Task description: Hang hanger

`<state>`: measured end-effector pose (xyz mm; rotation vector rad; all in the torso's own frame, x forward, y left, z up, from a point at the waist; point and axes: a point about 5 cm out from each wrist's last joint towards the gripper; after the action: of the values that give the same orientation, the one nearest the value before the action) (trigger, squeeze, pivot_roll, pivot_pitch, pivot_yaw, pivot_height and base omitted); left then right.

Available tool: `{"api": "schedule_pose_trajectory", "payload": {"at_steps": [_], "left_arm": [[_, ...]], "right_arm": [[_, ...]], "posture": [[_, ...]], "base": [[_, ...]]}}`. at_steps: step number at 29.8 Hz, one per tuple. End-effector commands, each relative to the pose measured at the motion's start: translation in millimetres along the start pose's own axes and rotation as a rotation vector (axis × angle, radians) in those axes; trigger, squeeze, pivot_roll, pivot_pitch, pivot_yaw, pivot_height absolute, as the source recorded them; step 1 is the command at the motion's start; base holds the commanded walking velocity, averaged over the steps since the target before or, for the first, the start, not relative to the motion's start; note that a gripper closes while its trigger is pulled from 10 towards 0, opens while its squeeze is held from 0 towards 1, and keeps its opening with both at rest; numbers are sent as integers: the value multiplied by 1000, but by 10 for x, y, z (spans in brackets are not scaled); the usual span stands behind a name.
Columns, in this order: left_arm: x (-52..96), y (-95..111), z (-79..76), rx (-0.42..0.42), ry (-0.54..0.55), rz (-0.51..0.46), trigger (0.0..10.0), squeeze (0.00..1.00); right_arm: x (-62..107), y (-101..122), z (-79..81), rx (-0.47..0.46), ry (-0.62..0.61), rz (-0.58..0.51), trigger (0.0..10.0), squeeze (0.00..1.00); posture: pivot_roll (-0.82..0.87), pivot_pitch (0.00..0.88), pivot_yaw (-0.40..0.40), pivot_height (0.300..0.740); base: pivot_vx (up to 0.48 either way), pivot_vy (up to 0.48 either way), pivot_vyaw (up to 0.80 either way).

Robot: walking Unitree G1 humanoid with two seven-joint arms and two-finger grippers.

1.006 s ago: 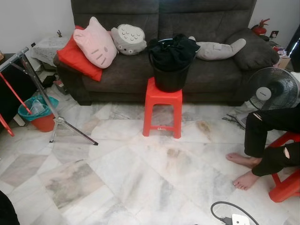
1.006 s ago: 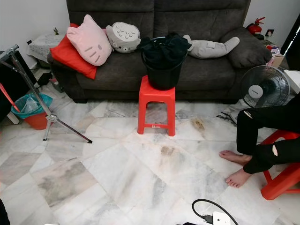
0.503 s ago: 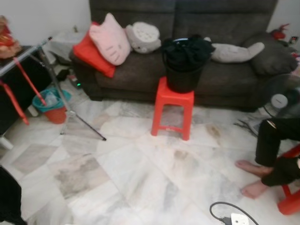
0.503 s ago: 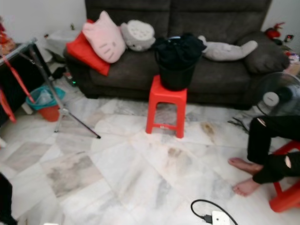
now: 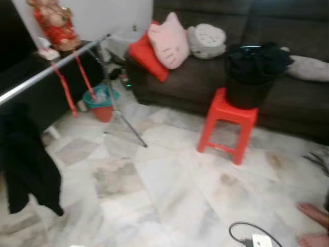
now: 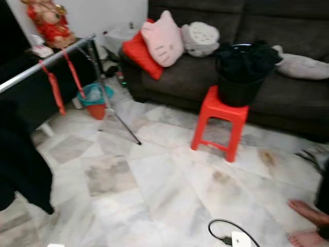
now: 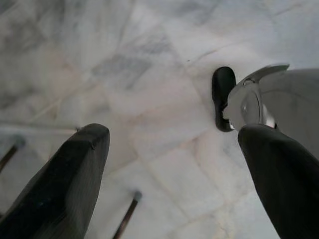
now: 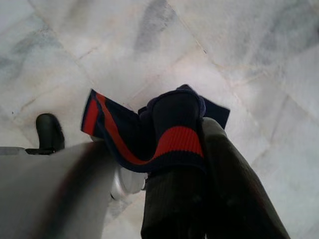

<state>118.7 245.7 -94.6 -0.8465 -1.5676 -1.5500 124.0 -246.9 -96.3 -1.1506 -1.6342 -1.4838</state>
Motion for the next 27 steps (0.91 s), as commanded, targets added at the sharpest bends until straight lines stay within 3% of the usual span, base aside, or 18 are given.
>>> {"api": "schedule_pose_trajectory", "payload": {"at_steps": [1, 19, 23, 27], "left_arm": [[22, -67, 45, 7, 14, 26, 10000, 0], [19, -65, 41, 7, 15, 28, 10000, 0], [19, -63, 42, 9, 16, 27, 10000, 0], [20, -67, 44, 10, 16, 28, 10000, 0]], "right_arm": [[-8, 42, 44, -1, 7, -14, 10000, 0], [-8, 60, 24, -13, -20, -22, 10000, 0], [3, 123, -146, -114, -131, -57, 10000, 0], [28, 207, -303, -159, -246, -117, 10000, 0]], "posture": [[-114, 0, 34, 740], [-110, 0, 31, 740], [-106, 0, 30, 740], [-109, 0, 33, 740]], "base": [[0, 0, 800], [0, 0, 800], [0, 0, 800], [0, 0, 800]]}}
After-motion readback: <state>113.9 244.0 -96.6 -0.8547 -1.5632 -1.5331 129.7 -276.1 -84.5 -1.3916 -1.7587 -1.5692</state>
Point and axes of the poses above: a point about 5 cm out from each wrist's last joint towards the gripper, its own x axis pointing back from the gripper into the wrist, its own y axis along the axis of the wrist's last joint, z = x × y, and after that the axes turned 7 degrees about x, right-handed
